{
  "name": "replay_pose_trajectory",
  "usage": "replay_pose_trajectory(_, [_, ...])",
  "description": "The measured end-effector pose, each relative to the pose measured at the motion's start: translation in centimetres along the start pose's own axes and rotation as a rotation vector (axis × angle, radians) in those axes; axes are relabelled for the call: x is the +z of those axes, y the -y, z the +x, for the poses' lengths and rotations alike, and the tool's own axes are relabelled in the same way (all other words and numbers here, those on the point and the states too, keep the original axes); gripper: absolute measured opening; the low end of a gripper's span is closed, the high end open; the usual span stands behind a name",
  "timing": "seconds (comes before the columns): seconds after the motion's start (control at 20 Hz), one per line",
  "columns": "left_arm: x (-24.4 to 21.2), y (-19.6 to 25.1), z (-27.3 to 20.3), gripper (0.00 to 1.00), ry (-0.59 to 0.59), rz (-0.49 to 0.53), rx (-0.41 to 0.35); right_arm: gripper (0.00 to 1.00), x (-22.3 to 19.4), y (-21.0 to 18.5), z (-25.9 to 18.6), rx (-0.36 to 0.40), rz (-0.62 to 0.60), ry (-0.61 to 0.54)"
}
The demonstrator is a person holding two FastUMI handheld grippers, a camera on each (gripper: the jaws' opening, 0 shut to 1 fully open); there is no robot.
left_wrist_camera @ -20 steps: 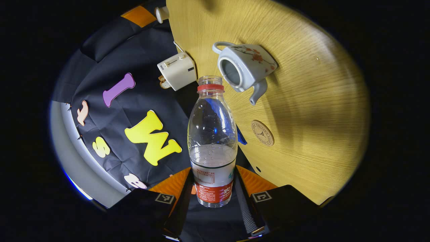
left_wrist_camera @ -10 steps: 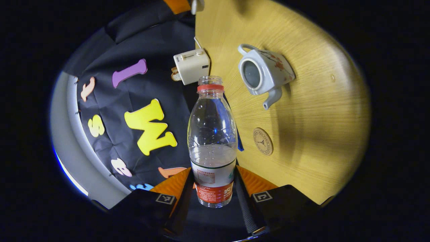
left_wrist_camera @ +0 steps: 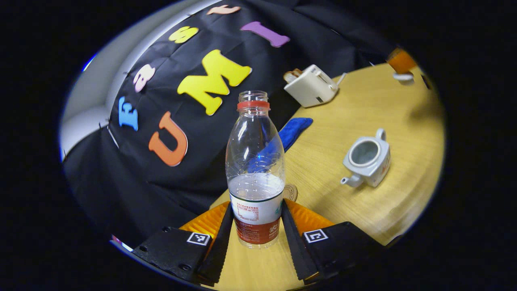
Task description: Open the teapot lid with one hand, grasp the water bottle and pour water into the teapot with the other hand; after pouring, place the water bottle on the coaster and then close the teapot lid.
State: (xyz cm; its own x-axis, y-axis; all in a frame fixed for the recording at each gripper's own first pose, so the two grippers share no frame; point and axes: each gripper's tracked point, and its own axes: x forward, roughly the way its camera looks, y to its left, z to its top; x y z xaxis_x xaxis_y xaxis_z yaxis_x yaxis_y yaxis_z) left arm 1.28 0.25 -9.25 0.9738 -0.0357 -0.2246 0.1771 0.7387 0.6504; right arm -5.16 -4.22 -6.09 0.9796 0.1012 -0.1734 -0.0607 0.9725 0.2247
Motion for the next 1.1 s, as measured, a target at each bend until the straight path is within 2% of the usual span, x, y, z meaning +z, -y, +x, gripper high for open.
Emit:
replay_pose_trajectory(0.25, [0.6, 0.4, 1.2, 0.7, 0.031, -0.591, -0.05, 0.0, 0.4, 0.0, 0.1, -0.013, 0.003, 0.017])
replay_pose_trajectory(0.4, [1.3, 0.4, 2.2, 0.7, 0.043, -0.816, -0.078, 0.0, 0.2, 0.0, 0.2, -0.02, -0.005, 0.012])
replay_pose_trajectory(0.5, [1.1, -0.5, 4.2, 0.7, 0.045, -0.858, -0.064, 0.0, 0.1, 0.0, 0.3, -0.021, -0.005, 0.008])
replay_pose_trajectory(0.8, [2.0, -2.8, 8.0, 0.7, 0.09, -0.786, -0.031, 0.0, 0.0, 0.3, 1.0, -0.033, -0.013, -0.003])
replay_pose_trajectory(0.95, [2.5, -3.6, 10.0, 0.71, 0.108, -0.804, -0.02, 0.0, 0.1, 0.6, 1.1, -0.063, -0.05, 0.002])
replay_pose_trajectory(1.1, [2.4, -2.8, 11.3, 0.72, 0.091, -0.813, -0.036, 0.0, -0.3, 0.4, 1.1, -0.06, -0.048, -0.009])
